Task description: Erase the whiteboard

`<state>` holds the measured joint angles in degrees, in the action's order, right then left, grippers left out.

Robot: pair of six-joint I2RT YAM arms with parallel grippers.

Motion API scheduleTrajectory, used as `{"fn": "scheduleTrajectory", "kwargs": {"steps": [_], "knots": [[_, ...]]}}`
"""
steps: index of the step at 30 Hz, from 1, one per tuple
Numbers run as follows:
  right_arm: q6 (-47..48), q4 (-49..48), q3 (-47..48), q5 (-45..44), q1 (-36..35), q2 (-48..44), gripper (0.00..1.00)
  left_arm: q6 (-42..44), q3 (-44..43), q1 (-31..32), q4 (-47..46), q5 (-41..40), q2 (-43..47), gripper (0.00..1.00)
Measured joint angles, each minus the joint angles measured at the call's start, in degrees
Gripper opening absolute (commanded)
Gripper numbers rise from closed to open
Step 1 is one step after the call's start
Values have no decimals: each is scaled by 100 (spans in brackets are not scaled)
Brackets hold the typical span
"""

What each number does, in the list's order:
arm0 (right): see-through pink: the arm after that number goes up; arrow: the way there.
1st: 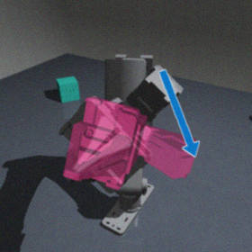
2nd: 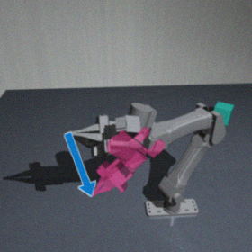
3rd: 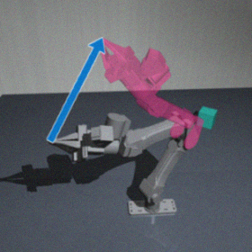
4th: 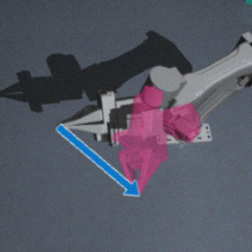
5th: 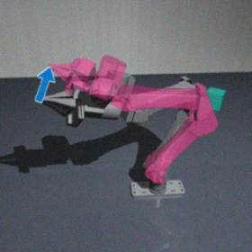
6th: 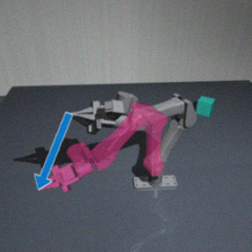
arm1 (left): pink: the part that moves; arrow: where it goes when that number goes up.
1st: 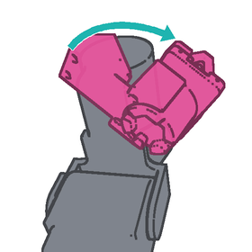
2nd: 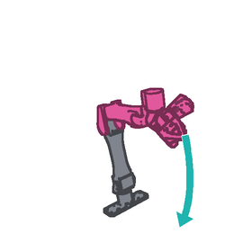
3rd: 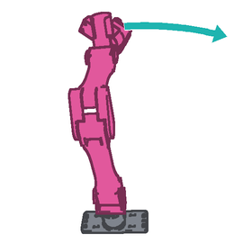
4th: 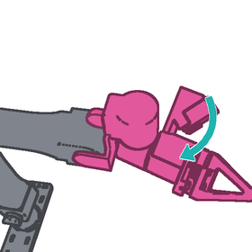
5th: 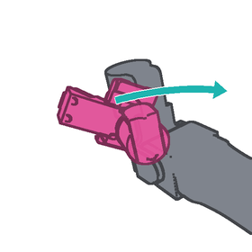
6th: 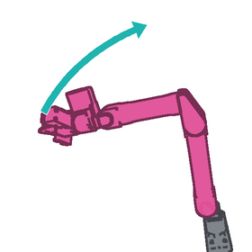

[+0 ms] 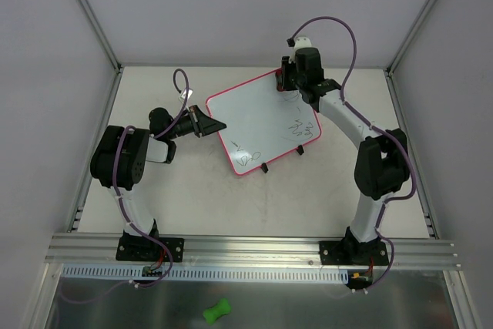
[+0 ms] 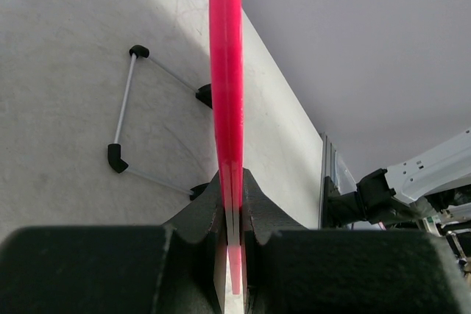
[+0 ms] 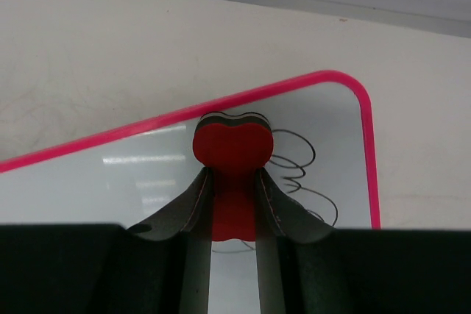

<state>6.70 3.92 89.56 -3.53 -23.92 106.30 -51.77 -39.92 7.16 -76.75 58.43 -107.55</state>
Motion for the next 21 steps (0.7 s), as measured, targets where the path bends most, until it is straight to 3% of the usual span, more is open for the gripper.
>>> {"fn": "scheduleTrajectory", "kwargs": {"steps": [9, 21], "knots": [[24, 645, 1078, -275, -22, 645, 0, 7, 0, 2, 35, 0, 0, 0], [-407, 820, 802, -660, 236, 610, 0, -26, 0, 20, 114, -4, 0, 0]]}}
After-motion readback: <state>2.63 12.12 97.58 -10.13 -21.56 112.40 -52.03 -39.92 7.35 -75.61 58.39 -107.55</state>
